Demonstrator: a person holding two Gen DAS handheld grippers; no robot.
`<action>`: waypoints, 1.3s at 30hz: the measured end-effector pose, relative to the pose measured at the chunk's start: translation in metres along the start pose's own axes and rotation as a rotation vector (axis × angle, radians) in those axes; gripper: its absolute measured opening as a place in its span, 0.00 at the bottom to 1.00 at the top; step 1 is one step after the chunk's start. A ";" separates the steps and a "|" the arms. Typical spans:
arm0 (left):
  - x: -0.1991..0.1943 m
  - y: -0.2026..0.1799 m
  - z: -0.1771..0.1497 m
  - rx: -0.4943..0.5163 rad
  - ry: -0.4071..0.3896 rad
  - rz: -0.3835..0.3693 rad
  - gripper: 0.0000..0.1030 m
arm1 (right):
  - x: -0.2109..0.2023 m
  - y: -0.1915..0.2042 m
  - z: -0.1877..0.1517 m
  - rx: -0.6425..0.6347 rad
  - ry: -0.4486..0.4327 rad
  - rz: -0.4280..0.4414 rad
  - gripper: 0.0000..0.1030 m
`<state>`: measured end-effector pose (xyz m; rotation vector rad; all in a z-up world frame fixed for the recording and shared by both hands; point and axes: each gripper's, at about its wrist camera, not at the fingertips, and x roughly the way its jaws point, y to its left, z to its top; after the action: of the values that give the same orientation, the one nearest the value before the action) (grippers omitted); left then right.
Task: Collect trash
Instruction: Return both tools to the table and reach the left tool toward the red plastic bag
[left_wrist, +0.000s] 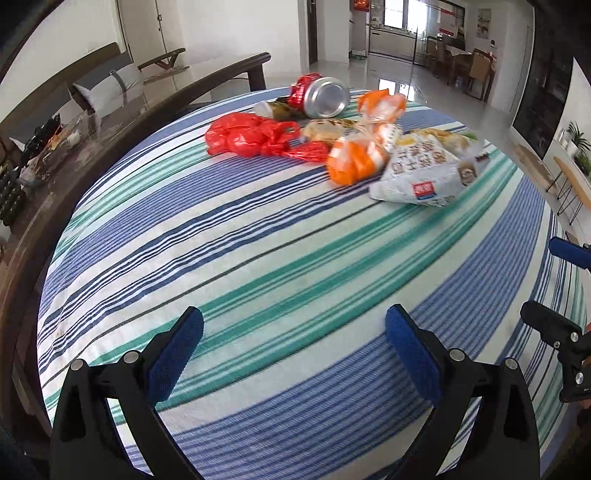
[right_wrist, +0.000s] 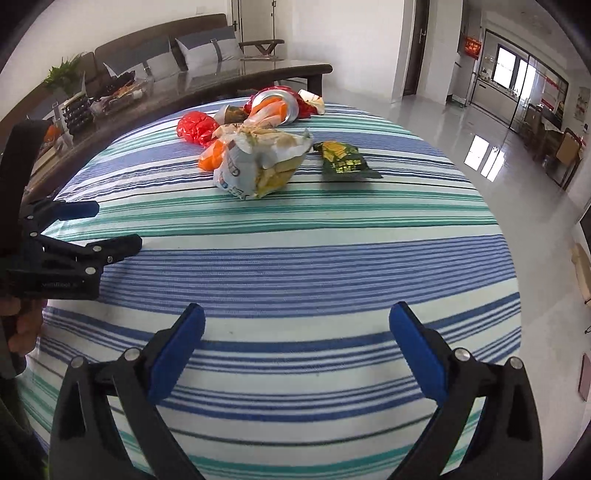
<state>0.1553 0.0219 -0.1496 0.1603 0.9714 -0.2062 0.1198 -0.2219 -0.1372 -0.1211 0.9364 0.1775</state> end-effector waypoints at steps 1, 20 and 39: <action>0.002 0.005 0.002 -0.014 -0.001 -0.008 0.95 | 0.004 0.002 0.002 -0.004 0.008 -0.003 0.94; 0.004 0.009 -0.002 -0.026 -0.008 -0.026 0.96 | 0.016 0.001 0.002 0.042 0.052 0.012 0.96; 0.017 0.028 0.131 -0.299 -0.064 0.000 0.95 | 0.016 0.001 0.001 0.043 0.052 0.012 0.95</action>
<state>0.2766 0.0178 -0.0900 -0.1194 0.9274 -0.0641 0.1300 -0.2196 -0.1494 -0.0812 0.9925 0.1658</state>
